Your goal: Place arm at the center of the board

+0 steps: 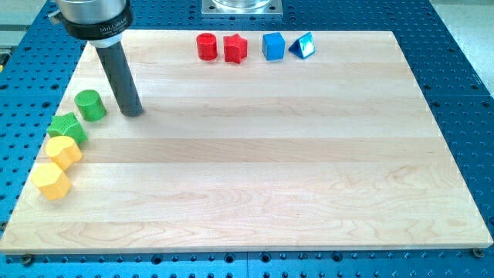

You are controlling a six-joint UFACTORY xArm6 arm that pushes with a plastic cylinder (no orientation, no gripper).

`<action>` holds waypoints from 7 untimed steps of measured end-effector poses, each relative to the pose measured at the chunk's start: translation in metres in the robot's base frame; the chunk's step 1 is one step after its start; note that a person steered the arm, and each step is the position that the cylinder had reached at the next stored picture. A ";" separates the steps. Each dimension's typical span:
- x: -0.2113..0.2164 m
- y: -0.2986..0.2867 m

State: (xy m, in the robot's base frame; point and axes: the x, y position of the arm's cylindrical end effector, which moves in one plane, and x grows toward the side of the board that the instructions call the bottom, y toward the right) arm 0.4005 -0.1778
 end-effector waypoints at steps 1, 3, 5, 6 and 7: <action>0.007 0.042; -0.002 0.142; 0.008 0.142; 0.031 0.128; 0.045 0.129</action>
State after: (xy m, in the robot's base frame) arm 0.4455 -0.0491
